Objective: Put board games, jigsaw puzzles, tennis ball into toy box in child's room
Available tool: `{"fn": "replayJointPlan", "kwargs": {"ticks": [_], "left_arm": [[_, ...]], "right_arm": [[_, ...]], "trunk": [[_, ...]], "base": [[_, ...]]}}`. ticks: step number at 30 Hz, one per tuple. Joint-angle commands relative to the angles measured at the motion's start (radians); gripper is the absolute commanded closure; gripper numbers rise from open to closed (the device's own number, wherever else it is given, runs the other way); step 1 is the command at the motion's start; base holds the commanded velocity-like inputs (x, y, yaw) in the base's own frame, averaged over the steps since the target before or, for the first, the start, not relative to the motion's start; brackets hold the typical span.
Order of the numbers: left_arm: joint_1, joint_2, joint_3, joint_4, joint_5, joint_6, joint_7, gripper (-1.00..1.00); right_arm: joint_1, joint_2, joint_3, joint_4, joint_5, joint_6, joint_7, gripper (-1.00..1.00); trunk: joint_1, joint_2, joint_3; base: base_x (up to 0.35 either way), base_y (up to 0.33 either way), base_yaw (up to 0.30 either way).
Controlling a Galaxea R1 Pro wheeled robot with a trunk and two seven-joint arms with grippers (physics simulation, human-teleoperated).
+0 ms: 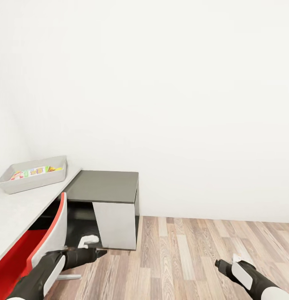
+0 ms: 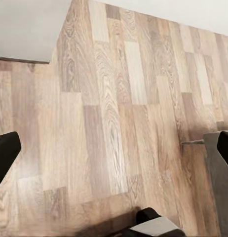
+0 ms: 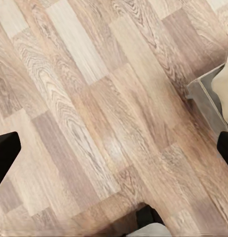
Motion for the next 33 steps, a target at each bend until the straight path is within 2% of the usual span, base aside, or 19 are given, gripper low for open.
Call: {"fn": "replayJointPlan", "kwargs": {"ticks": [1,3,5,6,8,9,10,11,12,14,18,23,29,33], "left_arm": [[-0.001,-0.002,-0.003,0.038,-0.007,-0.02,0.036,-1.0],[-0.001,-0.007,-0.003,0.111,-0.033,-0.069,0.092,-1.0],[-0.001,-0.01,-0.003,0.199,-0.054,-0.124,0.154,-1.0],[-0.001,-0.011,-0.003,0.222,-0.058,-0.139,0.172,-1.0],[-0.001,-0.024,-0.003,0.31,-0.072,-0.206,0.249,-1.0],[-0.001,-0.034,-0.003,0.351,-0.078,-0.239,0.292,-1.0],[-0.001,-0.04,-0.003,0.371,-0.082,-0.255,0.314,-1.0],[-0.001,-0.054,-0.003,0.411,-0.088,-0.287,0.361,-1.0],[-0.001,-0.092,-0.005,0.514,-0.099,-0.369,0.494,-1.0],[-0.001,-0.103,-0.006,0.55,-0.102,-0.405,0.532,-1.0],[0.0,-0.112,-0.008,0.601,-0.104,-0.464,0.563,-1.0],[0.018,-0.111,-0.008,0.622,-0.104,-0.488,0.574,-1.0],[0.081,-0.106,-0.008,0.631,-0.102,-0.55,0.577,-1.0],[0.117,-0.105,-0.009,0.635,-0.101,-0.562,0.577,-1.0]], "right_arm": [[-0.001,0.02,0.024,-0.004,-0.008,0.005,-0.008,-1.0],[0.0,0.057,0.056,-0.005,-0.008,0.007,-0.009,-1.0],[-0.001,0.105,0.086,-0.002,-0.009,0.004,-0.01,-1.0],[-0.001,0.12,0.092,-0.001,-0.009,0.002,-0.011,-1.0],[-0.001,0.182,0.109,0.003,-0.008,-0.001,-0.012,-1.0],[-0.001,0.204,0.113,0.006,-0.008,-0.002,-0.013,-1.0],[0.0,0.213,0.115,0.009,-0.008,-0.003,-0.014,-1.0],[0.0,0.227,0.117,0.023,-0.008,-0.006,-0.015,-1.0],[0.011,0.247,0.121,0.13,-0.008,-0.061,-0.015,-1.0],[0.017,0.252,0.122,0.192,-0.008,-0.101,-0.012,-1.0],[0.027,0.257,0.123,0.262,-0.008,-0.146,-0.011,-1.0],[0.054,0.265,0.123,0.277,-0.007,-0.171,-0.011,-1.0],[0.071,0.27,0.123,0.28,-0.008,-0.185,-0.01,-1.0],[0.079,0.272,0.123,0.281,-0.009,-0.184,-0.009,-1.0]], "trunk": [[0.001,-0.003,-0.002],[0.001,-0.003,-0.002],[0.001,-0.003,-0.002],[0.001,-0.003,-0.002],[0.001,-0.003,-0.002],[0.001,-0.003,-0.002],[0.001,-0.003,-0.002],[0.001,-0.003,-0.002],[0.001,-0.003,-0.002],[0.001,-0.003,-0.002],[0.001,-0.003,-0.002],[0.001,-0.003,-0.002],[0.001,-0.003,-0.003],[0.001,-0.003,-0.007]], "base": [[0.0,0.0,0.0],[0.0,0.0,0.0],[0.0,0.0,0.0],[0.0,0.0,0.0],[0.0,0.0,0.0],[0.0,0.0,0.0],[0.0,0.0,0.0],[0.0,0.0,0.0],[0.0,0.0,0.0],[0.0,0.0,0.0],[0.0,0.0,0.0],[0.0,0.0,0.0],[0.0,0.0,0.0],[0.0,0.0,0.0]]}}
